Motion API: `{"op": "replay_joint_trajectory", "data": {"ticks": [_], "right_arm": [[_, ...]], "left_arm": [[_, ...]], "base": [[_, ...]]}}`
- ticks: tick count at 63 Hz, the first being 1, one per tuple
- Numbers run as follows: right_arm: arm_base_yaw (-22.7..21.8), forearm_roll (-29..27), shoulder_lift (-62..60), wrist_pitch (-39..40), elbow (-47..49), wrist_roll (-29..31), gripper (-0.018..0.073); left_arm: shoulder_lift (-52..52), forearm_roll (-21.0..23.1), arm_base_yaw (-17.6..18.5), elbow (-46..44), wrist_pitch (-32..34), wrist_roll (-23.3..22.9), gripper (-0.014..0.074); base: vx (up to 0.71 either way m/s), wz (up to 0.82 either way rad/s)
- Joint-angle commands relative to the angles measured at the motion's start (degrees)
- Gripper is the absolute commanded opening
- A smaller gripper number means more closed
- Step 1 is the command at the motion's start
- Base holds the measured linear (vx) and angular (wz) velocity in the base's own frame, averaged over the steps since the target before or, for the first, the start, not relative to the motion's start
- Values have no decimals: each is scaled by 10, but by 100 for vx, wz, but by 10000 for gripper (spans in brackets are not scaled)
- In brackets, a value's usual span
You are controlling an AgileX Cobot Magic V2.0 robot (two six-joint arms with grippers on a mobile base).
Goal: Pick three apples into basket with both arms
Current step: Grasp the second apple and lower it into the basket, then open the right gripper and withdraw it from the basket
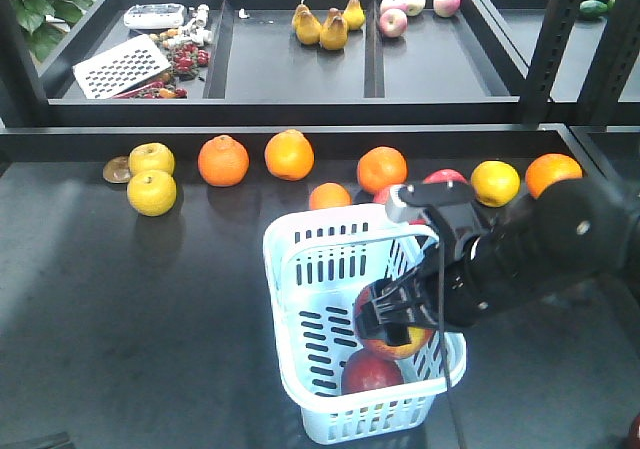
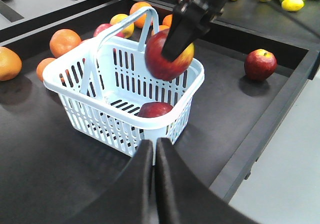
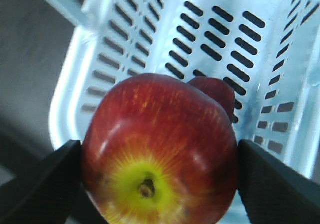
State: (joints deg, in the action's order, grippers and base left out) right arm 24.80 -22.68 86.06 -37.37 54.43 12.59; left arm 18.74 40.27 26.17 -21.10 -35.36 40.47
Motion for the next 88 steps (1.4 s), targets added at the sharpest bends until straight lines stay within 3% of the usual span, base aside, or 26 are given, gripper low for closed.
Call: {"op": "replay_joint_trajectory", "data": {"ticks": [1, 6, 12, 33, 44, 57, 67, 77, 82, 88], "right_arm": [[0, -48, -6, 62, 9, 23, 6], [0, -73, 10, 63, 9, 62, 38], [0, -78, 31, 63, 9, 68, 109], [-2, -63, 60, 83, 9, 68, 584], [-2, -59, 60, 83, 9, 68, 663], [-2, -58, 59, 78, 9, 65, 612], [-2, -54, 32, 55, 9, 65, 502], [-2, -20, -28, 9, 9, 46, 274], [-2, 29, -64, -25, 9, 9, 130], [-2, 130, -106, -75, 9, -72, -15]], "left_arm": [[5, 18, -1, -15, 31, -3, -8], [5, 18, -1, -15, 31, -3, -8], [5, 19, -1, -15, 31, -3, -8], [5, 19, -1, -15, 31, -3, -8], [5, 19, -1, -15, 31, -3, -8], [5, 19, -1, -15, 31, -3, -8], [5, 19, -1, -15, 31, -3, -8], [5, 19, -1, -15, 31, -3, -8], [5, 19, -1, -15, 31, -3, -8], [5, 19, -1, -15, 31, -3, -8]], "base": [[0, 0], [0, 0], [0, 0], [0, 0], [0, 0], [0, 0], [0, 0], [0, 0], [0, 0], [0, 0]]}}
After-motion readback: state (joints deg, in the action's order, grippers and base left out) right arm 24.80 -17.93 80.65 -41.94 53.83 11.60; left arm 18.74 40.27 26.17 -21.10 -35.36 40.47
